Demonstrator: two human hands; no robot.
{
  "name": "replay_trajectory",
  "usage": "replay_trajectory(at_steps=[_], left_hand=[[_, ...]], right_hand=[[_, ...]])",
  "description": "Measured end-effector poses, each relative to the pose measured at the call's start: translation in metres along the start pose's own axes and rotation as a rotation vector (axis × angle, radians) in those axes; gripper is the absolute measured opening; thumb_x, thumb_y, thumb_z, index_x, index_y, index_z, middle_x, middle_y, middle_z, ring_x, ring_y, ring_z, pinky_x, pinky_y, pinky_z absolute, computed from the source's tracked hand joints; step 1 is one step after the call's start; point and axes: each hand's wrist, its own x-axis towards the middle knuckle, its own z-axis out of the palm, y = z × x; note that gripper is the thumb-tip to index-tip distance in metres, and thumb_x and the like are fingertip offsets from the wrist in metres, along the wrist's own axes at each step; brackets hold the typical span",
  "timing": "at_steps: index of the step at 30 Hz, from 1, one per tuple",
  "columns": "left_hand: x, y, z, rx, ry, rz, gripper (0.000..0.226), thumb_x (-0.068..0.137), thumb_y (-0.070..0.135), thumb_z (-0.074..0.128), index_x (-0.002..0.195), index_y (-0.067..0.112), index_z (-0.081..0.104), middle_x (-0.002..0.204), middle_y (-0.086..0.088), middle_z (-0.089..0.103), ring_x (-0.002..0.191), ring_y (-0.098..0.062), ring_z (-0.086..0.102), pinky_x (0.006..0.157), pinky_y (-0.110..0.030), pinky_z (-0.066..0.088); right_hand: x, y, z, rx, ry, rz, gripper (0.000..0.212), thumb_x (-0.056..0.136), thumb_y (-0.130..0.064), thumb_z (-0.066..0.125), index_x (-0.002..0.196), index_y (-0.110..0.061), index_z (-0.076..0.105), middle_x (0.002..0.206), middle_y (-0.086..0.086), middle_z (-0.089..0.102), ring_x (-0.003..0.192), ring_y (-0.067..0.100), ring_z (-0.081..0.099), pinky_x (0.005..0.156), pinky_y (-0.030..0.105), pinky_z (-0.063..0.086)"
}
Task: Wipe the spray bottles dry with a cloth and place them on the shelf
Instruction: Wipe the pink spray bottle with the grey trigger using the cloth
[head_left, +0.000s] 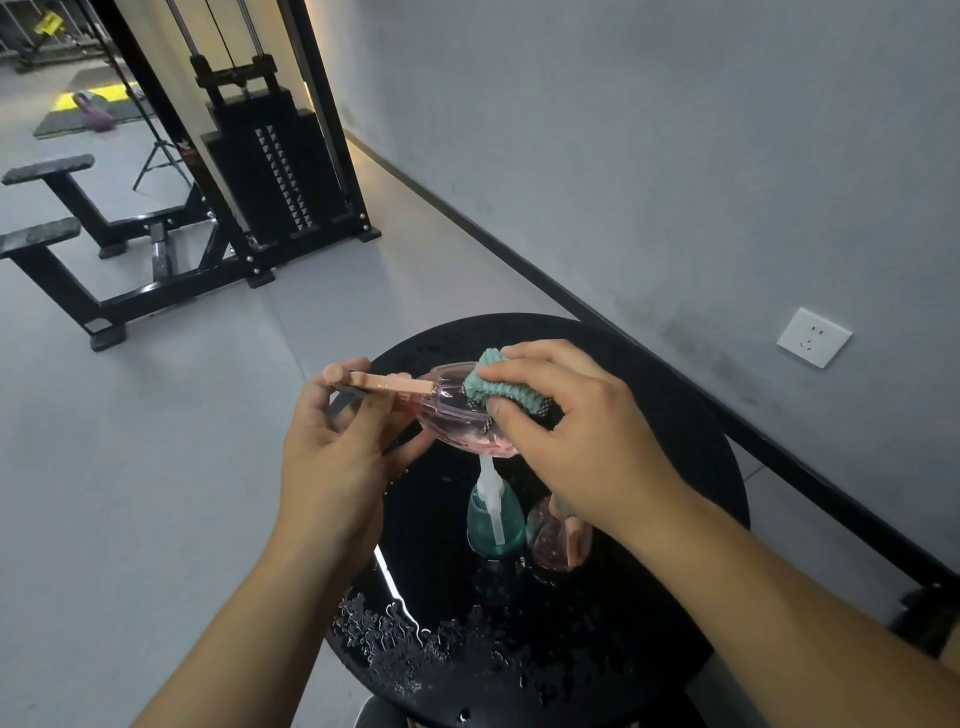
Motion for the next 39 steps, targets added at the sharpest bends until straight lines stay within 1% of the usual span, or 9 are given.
replay_trajectory(at_steps=[6, 12, 17, 20, 23, 25, 27, 31, 39], left_hand=[[-0.002, -0.001, 0.001, 0.001, -0.014, 0.001, 0.027, 0.106, 0.014, 0.062, 0.132, 0.019, 0.059, 0.118, -0.014, 0.078, 0.108, -0.028, 0.078, 0.087, -0.047, 0.067], [-0.002, -0.001, 0.001, 0.003, -0.001, 0.023, 0.03, 0.105, 0.013, 0.063, 0.134, 0.017, 0.058, 0.11, -0.009, 0.08, 0.11, -0.03, 0.078, 0.087, -0.049, 0.067], [-0.003, -0.002, 0.003, -0.059, -0.073, -0.041, 0.042, 0.103, 0.004, 0.062, 0.139, 0.024, 0.059, 0.133, -0.02, 0.07, 0.116, -0.03, 0.076, 0.092, -0.047, 0.065], [-0.002, -0.004, 0.003, -0.059, -0.172, -0.029, 0.065, 0.099, -0.008, 0.056, 0.147, 0.036, 0.054, 0.128, -0.02, 0.065, 0.131, -0.041, 0.065, 0.101, -0.046, 0.061], [-0.006, 0.001, 0.008, -0.091, -0.186, -0.033, 0.068, 0.086, 0.017, 0.069, 0.148, 0.038, 0.051, 0.116, -0.007, 0.07, 0.12, -0.031, 0.073, 0.099, -0.042, 0.062], [-0.008, 0.003, 0.012, -0.056, -0.136, -0.041, 0.064, 0.089, 0.043, 0.08, 0.147, 0.041, 0.051, 0.116, -0.001, 0.075, 0.117, -0.025, 0.074, 0.098, -0.044, 0.062], [-0.009, 0.004, 0.013, -0.001, -0.088, -0.052, 0.062, 0.092, 0.054, 0.071, 0.149, 0.044, 0.05, 0.124, 0.001, 0.076, 0.123, -0.026, 0.072, 0.1, -0.05, 0.061], [-0.009, 0.005, 0.012, -0.041, -0.053, -0.039, 0.061, 0.098, 0.043, 0.064, 0.156, 0.034, 0.046, 0.133, -0.005, 0.074, 0.12, -0.028, 0.074, 0.099, -0.051, 0.061], [-0.008, 0.007, 0.012, -0.112, 0.002, -0.032, 0.039, 0.11, 0.018, 0.055, 0.148, 0.03, 0.056, 0.109, -0.007, 0.077, 0.11, -0.031, 0.077, 0.091, -0.048, 0.065]], right_hand=[[-0.001, 0.003, 0.004, 0.108, 0.045, 0.037, 0.029, 0.094, -0.019, 0.073, 0.12, -0.031, 0.075, 0.128, -0.022, 0.057, 0.126, 0.001, 0.053, 0.092, 0.014, 0.055], [-0.001, 0.002, 0.004, 0.213, 0.062, 0.074, 0.028, 0.092, -0.017, 0.075, 0.117, -0.03, 0.077, 0.127, -0.019, 0.06, 0.121, -0.006, 0.054, 0.08, 0.004, 0.051], [-0.001, 0.005, 0.005, 0.198, 0.1, 0.038, 0.031, 0.092, -0.017, 0.075, 0.12, -0.029, 0.075, 0.129, -0.021, 0.058, 0.127, 0.004, 0.054, 0.088, 0.019, 0.059], [-0.002, 0.008, 0.004, 0.171, 0.128, 0.013, 0.031, 0.093, -0.017, 0.075, 0.121, -0.028, 0.075, 0.13, -0.021, 0.057, 0.129, 0.009, 0.054, 0.089, 0.027, 0.061], [-0.003, 0.008, 0.003, 0.17, 0.138, 0.003, 0.031, 0.092, -0.017, 0.074, 0.122, -0.027, 0.075, 0.13, -0.021, 0.057, 0.13, 0.011, 0.054, 0.088, 0.031, 0.062], [-0.004, 0.008, 0.003, 0.163, 0.142, -0.004, 0.032, 0.092, -0.017, 0.075, 0.122, -0.028, 0.075, 0.13, -0.022, 0.057, 0.129, 0.01, 0.054, 0.09, 0.032, 0.061], [-0.005, 0.008, 0.003, 0.155, 0.143, -0.008, 0.032, 0.092, -0.017, 0.075, 0.122, -0.029, 0.075, 0.13, -0.024, 0.056, 0.129, 0.009, 0.053, 0.09, 0.031, 0.061], [-0.005, 0.009, 0.004, 0.132, 0.13, -0.026, 0.032, 0.092, -0.017, 0.075, 0.122, -0.03, 0.074, 0.13, -0.023, 0.055, 0.13, 0.012, 0.053, 0.091, 0.032, 0.06], [-0.008, 0.011, 0.008, 0.124, 0.159, -0.027, 0.034, 0.093, -0.017, 0.073, 0.124, -0.03, 0.073, 0.13, -0.021, 0.054, 0.13, 0.01, 0.053, 0.094, 0.034, 0.06]])
